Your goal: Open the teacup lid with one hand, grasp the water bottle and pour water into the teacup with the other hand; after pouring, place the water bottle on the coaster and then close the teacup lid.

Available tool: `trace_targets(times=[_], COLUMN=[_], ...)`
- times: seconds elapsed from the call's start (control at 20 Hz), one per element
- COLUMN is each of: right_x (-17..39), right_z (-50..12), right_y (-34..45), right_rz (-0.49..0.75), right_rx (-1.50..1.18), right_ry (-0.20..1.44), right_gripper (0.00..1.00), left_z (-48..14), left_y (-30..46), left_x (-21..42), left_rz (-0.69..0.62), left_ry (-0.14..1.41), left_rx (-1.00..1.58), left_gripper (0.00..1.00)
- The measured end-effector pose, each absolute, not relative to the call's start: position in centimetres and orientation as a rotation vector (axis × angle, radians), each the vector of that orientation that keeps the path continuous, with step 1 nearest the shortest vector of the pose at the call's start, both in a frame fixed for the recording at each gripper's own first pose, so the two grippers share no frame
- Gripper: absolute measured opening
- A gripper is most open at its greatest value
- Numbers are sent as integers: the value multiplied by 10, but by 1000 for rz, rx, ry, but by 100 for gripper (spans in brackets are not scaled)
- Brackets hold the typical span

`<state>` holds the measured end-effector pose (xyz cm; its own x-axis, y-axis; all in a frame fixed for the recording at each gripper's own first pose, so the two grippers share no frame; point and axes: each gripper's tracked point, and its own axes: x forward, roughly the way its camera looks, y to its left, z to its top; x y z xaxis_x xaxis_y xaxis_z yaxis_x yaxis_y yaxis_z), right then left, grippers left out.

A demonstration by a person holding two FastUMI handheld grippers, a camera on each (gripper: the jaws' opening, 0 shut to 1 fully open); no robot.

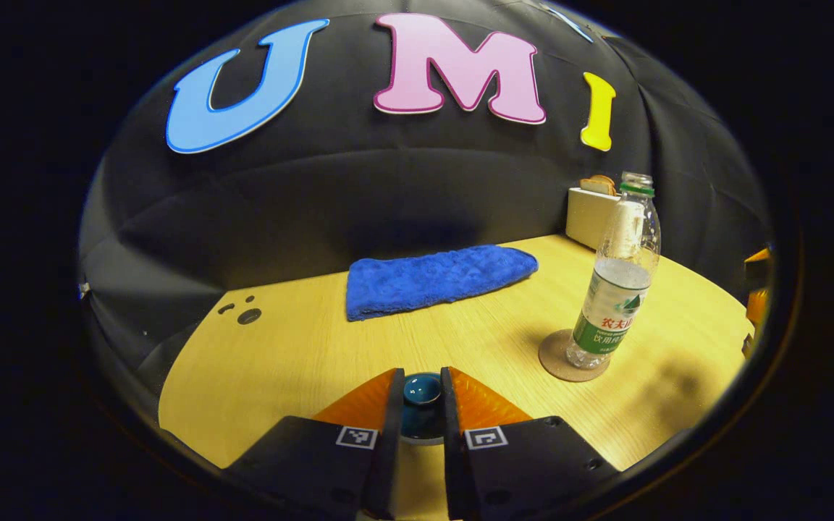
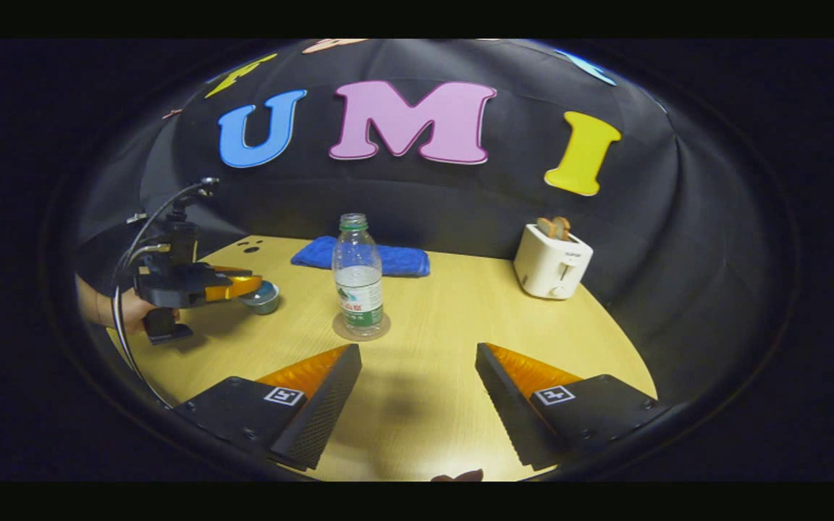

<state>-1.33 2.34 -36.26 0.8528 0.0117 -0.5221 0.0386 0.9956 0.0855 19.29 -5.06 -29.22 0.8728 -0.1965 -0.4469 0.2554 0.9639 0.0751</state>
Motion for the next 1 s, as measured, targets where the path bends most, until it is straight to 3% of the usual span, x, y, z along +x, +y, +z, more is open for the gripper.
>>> trace_targets(times=[0.25, 0.3, 0.4, 0.45, 0.55, 0.6, 0.7, 1.0], right_x=[-26, -27, -26, -25, -21, -19, -19, -18], right_z=[-360, -358, -358, -357, -356, -356, -354, -345], right_y=[6, 4, 3, 4, 6, 6, 8, 13], right_rz=[-69, -74, -76, -75, -73, -72, -68, -49], right_rx=[113, 114, 112, 114, 120, 120, 124, 115], right_ry=[554, 552, 550, 547, 542, 540, 533, 516], right_gripper=[99, 99, 99, 99, 99, 99, 99, 99], left_z=[-300, -299, -299, -300, -299, -296, -288, -226], left_y=[-53, -53, -54, -55, -53, -55, -54, -45], left_x=[198, 198, 198, 196, 193, 191, 186, 151], left_rz=[-241, -241, -247, -250, -252, -257, -258, -211], left_ry=[461, 462, 465, 467, 471, 468, 452, 338], left_rx=[144, 153, 158, 154, 138, 123, 106, 35], left_gripper=[27, 31, 30, 39, 35, 50, 62, 72])
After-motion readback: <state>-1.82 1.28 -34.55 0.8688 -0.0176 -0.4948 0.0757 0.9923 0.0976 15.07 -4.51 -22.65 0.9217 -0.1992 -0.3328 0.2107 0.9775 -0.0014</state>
